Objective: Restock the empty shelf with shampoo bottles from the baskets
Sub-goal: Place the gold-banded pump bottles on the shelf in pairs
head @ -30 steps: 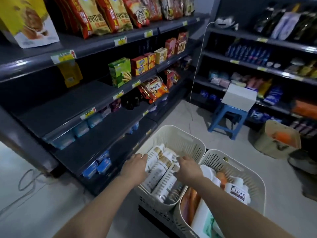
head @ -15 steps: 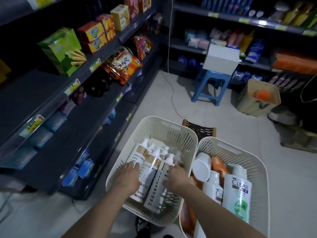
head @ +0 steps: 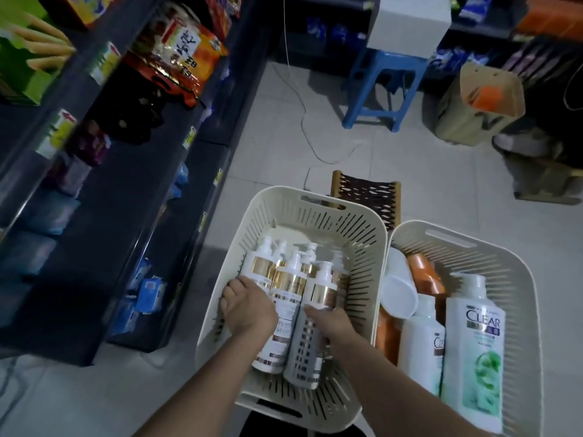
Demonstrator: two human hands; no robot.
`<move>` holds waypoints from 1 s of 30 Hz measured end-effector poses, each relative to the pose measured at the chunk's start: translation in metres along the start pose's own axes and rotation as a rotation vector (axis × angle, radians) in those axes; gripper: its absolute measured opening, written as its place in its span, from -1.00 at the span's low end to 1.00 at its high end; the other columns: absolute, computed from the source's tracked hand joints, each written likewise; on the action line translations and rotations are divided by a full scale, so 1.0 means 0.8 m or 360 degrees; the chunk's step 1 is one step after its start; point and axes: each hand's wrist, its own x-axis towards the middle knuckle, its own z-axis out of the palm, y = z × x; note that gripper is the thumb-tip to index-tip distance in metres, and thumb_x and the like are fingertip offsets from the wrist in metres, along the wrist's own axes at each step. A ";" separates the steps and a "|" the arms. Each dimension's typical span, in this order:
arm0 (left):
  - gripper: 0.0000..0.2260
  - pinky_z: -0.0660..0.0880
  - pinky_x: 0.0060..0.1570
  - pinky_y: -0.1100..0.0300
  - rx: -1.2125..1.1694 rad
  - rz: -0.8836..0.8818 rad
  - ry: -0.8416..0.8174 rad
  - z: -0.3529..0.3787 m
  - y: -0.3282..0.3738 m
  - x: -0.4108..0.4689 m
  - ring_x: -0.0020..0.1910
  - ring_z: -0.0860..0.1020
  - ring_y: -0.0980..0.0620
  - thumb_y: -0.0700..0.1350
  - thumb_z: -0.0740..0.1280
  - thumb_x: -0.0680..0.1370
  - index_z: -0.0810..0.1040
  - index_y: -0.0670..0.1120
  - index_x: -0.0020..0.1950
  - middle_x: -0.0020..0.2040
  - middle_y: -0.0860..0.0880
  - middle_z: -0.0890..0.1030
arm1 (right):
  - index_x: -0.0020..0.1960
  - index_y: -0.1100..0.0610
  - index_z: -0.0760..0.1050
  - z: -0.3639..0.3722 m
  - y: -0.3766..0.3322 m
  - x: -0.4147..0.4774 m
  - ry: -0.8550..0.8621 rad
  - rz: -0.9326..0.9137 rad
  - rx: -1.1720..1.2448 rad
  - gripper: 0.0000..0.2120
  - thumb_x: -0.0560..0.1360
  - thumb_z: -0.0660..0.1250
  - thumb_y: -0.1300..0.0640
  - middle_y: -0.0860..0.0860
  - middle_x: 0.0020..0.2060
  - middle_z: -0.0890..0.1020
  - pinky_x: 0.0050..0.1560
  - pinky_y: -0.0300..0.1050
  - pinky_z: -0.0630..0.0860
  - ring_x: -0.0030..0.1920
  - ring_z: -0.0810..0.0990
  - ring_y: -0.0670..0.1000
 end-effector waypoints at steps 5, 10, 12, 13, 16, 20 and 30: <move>-0.25 0.35 0.30 0.07 -0.0274 -0.0066 -0.0171 0.007 0.007 0.003 0.38 0.24 -0.16 -0.07 0.33 0.55 -0.05 -0.27 0.55 0.44 -0.23 0.17 | -0.14 0.18 0.53 0.001 0.008 0.006 0.0032 0.0062 0.0211 -0.85 0.45 0.50 0.19 0.11 -0.28 0.66 -0.33 -0.11 0.49 -0.30 0.64 0.09; -0.28 0.22 0.43 0.00 -0.0435 -0.0061 -0.0159 0.009 0.000 0.010 0.48 0.17 -0.18 -0.06 0.29 0.57 -0.06 -0.24 0.56 0.53 -0.20 0.13 | -0.09 0.18 0.53 0.001 0.004 0.004 0.0146 0.0021 0.0193 -0.76 0.36 0.57 0.22 0.10 -0.25 0.67 -0.28 -0.04 0.59 -0.27 0.67 0.09; -0.31 0.23 0.42 -0.01 -0.0480 -0.0037 -0.0130 0.011 -0.006 0.012 0.48 0.18 -0.16 -0.05 0.27 0.58 -0.02 -0.22 0.57 0.53 -0.18 0.17 | -0.04 0.17 0.52 0.003 0.006 0.002 0.0211 -0.0052 0.0192 -0.70 0.33 0.58 0.22 0.08 -0.19 0.68 -0.21 -0.02 0.61 -0.21 0.67 0.08; -0.33 0.25 0.40 -0.01 -0.0507 -0.0035 -0.0124 0.012 -0.007 0.014 0.46 0.20 -0.15 -0.04 0.27 0.58 0.01 -0.20 0.56 0.51 -0.18 0.20 | -0.03 0.16 0.50 0.003 0.007 0.000 0.0243 -0.0101 0.0186 -0.67 0.32 0.59 0.21 0.07 -0.17 0.67 -0.19 -0.02 0.61 -0.19 0.67 0.07; -0.37 0.28 0.36 -0.04 -0.0535 -0.0056 -0.0131 0.013 -0.006 0.018 0.41 0.25 -0.14 0.00 0.27 0.57 0.08 -0.16 0.54 0.45 -0.17 0.25 | -0.05 0.12 0.47 0.005 0.007 -0.006 0.0301 -0.0189 0.0138 -0.65 0.30 0.60 0.19 0.06 -0.15 0.67 -0.10 0.02 0.61 -0.16 0.66 0.06; -0.41 0.40 0.16 0.03 -0.0614 -0.0093 -0.0161 0.011 0.003 0.021 0.33 0.34 -0.15 0.02 0.27 0.58 0.12 -0.16 0.51 0.41 -0.18 0.25 | -0.05 0.07 0.52 0.003 0.008 -0.014 0.0284 -0.0267 0.0063 -0.67 0.30 0.60 0.17 -0.03 -0.17 0.67 -0.10 0.01 0.61 -0.18 0.62 -0.03; -0.38 0.57 0.03 -0.03 -0.1012 -0.0083 -0.0534 0.024 -0.018 0.044 -0.01 0.61 -0.07 0.31 0.45 0.28 0.47 -0.04 0.17 0.06 -0.02 0.63 | 0.25 0.07 0.35 -0.006 0.012 -0.019 0.0329 -0.0411 0.0082 -0.38 0.31 0.59 0.16 -0.03 0.05 0.59 0.02 0.00 0.55 0.08 0.59 0.04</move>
